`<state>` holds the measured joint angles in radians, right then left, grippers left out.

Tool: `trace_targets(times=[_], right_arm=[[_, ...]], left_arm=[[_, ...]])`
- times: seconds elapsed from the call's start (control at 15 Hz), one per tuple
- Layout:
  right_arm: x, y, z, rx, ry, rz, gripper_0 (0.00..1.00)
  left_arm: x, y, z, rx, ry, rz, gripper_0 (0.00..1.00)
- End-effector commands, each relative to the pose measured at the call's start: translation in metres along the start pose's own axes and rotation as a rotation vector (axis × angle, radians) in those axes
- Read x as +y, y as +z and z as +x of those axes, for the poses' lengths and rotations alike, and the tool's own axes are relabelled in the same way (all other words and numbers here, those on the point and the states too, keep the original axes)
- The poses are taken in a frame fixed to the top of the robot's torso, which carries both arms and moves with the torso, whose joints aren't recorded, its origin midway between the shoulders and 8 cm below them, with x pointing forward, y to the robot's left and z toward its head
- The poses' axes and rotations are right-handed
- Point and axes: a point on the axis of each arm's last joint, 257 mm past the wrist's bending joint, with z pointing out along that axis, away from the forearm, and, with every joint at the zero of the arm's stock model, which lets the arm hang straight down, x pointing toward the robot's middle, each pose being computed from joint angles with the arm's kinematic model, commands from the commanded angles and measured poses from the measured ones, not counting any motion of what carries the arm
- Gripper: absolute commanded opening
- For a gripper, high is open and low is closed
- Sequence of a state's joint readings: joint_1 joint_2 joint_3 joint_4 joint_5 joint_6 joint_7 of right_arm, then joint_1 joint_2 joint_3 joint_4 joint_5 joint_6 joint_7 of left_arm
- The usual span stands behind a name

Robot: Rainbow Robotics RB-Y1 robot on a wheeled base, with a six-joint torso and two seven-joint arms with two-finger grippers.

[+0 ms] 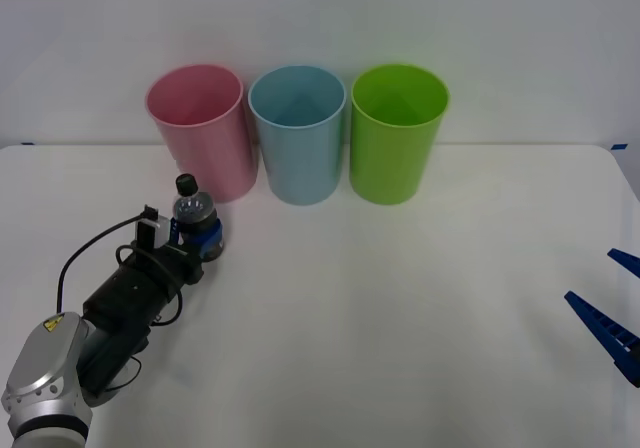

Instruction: Grasp the object on the table and drop it into the matching bin: aluminum can to the light blue bin, PET bottle to the pink bin.

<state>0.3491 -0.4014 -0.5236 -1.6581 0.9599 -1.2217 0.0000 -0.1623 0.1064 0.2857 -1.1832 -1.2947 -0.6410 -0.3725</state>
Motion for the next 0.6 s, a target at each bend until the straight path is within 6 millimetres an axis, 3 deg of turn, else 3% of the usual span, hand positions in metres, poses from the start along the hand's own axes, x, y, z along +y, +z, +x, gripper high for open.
trace_targets(times=[0.07,0.4,0.6], right_arm=[[0.000,0.000,0.000,0.000,0.000,0.000,1.00],[0.000,0.000,0.000,0.000,0.000,0.000,1.00],[0.000,0.000,0.000,0.000,0.000,0.000,1.00]], left_arm=[[0.011,-0.016,-0.006,-0.018,0.006,0.021,0.00],[0.022,-0.062,-0.033,-0.077,-0.024,0.034,0.00],[0.027,-0.092,-0.065,-0.125,-0.083,0.037,0.00]])
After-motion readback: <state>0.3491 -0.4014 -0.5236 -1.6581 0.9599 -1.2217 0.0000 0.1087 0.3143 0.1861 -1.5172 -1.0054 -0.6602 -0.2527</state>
